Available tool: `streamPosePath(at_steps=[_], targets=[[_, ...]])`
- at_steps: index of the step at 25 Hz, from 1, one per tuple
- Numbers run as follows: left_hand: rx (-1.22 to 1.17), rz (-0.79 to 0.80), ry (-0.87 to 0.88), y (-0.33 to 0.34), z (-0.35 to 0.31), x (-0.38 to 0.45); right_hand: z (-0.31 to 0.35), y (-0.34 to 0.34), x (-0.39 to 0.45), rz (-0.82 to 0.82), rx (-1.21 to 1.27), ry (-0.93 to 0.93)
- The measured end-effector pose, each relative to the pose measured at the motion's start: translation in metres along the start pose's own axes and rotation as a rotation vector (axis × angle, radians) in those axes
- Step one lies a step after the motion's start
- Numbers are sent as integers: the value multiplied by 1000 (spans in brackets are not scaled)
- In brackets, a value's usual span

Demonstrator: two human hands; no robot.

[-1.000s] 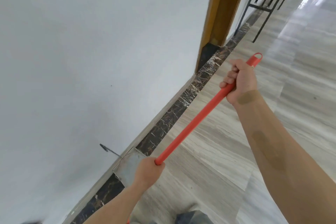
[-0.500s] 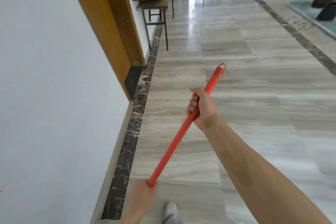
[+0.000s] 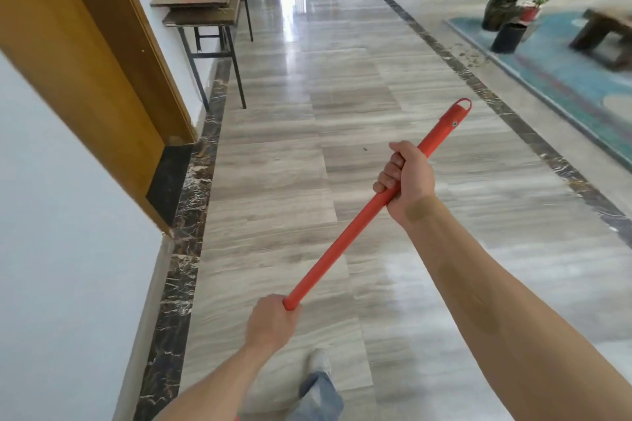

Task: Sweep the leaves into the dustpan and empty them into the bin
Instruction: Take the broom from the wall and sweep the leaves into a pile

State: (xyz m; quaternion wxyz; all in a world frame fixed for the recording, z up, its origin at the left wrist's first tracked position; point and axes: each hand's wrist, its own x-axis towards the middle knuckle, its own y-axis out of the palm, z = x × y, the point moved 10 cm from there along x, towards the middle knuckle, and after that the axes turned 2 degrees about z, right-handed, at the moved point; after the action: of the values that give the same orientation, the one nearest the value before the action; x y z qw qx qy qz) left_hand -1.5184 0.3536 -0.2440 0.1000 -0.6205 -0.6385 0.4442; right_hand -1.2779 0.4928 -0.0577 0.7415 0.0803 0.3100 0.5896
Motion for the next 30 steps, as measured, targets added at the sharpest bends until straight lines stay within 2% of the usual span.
streamPosePath(at_steps=[3,8,12,17,19,22,26,28,30], targets=[[35,30,30,-12,-45,68,33,5,54,-88,-36,-34],[114,64,180,-32,-127,167,94,13,123,-188,-4,-123],[207,5,274,-57,-193,241,134,7,183,-263,70,-172],[245,-16,312,-51,-265,330,173,4,273,-259,151,-193],[127,10,346,-42,-310,372,206,20,309,-211,152,-282],[-146,20,429,-34,-419,424,275,65,363,-84,59,-437],[-556,22,390,-44,-560,467,330,135,423,187,-404,-600],[-784,20,344,-54,-607,496,324,129,473,220,-595,-572],[-994,84,358,-59,-647,529,304,95,537,193,-653,-472]])
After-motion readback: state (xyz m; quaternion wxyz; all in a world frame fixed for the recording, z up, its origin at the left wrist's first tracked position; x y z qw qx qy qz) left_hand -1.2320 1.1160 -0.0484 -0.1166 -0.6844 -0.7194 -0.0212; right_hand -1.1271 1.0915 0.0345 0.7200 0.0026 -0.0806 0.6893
